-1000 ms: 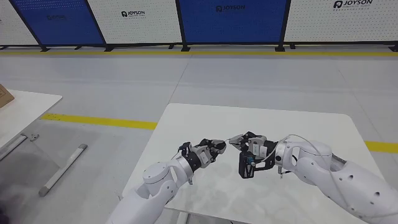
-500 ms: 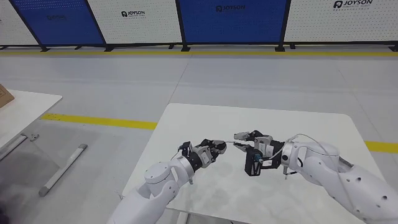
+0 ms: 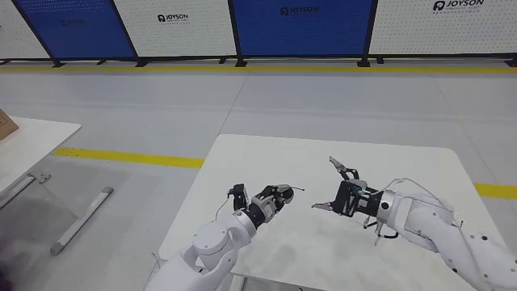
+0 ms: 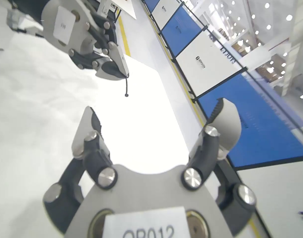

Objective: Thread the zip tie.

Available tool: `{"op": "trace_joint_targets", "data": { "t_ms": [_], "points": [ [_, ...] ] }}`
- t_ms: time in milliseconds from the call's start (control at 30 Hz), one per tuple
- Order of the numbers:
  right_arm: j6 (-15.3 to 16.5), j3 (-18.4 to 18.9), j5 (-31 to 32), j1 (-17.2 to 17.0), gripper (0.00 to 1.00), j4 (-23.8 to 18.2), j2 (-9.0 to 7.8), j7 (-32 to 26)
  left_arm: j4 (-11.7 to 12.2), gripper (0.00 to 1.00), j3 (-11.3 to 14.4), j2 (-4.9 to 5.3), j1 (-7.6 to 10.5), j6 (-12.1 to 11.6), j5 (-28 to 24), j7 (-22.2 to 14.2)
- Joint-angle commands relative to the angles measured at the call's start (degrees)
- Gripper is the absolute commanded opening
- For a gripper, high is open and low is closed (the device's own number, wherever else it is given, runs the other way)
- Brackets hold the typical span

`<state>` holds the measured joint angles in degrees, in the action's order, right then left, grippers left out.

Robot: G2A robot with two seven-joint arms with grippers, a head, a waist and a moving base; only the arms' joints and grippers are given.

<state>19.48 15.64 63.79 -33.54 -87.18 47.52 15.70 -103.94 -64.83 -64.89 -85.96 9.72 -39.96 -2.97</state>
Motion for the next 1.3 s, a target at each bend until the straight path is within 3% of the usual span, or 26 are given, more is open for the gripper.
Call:
{"op": "trace_joint_targets", "data": {
  "t_ms": [0,367,400,533,633,700,800,867,967,1267],
  "points": [
    [0.00,-1.83,-4.68,1.58,1.00,-0.02,-0.33,-0.45,0.11,0.00,0.09,-0.04,-0.01,0.01,0.12,-0.31],
    [0.00,-1.83,-4.68,1.58,1.00,-0.02,-0.33,-0.45,0.11,0.00,0.09,-0.04,-0.01,0.01,0.12,-0.31],
    [0.00,-1.83,-4.68,1.58,1.00,-0.02,-0.33,-0.45,0.17,0.00,0.18,-0.06,0.10,-1.46,1.99,0.22],
    [0.00,-2.22,-13.41,0.04,1.00,0.08,-0.49,1.98,0.97,0.00,0.56,-0.07,-1.34,-7.34,7.63,1.31],
    [0.00,-4.97,-20.12,1.41,1.00,0.68,-1.15,2.20,1.31,0.00,0.21,0.03,-2.41,-9.72,10.81,1.63],
    [0.00,-5.90,-24.03,2.55,1.00,1.02,-1.48,0.10,1.28,0.00,-0.18,0.10,-2.98,-10.93,12.99,2.37],
    [0.00,-5.90,-35.20,1.86,1.00,-2.53,-1.50,-4.01,1.02,0.00,-0.54,0.16,-3.78,-12.24,15.69,3.02],
    [0.00,-5.90,-46.34,1.92,1.00,-4.69,-1.39,-7.82,0.66,0.00,-0.55,0.13,-4.31,-13.05,17.23,3.73],
    [0.00,-5.89,-57.60,3.08,1.00,-4.62,-1.15,-14.91,-0.15,0.00,-0.50,0.04,-5.13,-13.27,17.16,4.02],
    [0.00,-5.89,-57.60,3.08,1.00,-4.62,-1.15,-14.91,-0.15,0.00,-0.50,0.04,-5.13,-13.27,17.16,4.02]
  ]
}}
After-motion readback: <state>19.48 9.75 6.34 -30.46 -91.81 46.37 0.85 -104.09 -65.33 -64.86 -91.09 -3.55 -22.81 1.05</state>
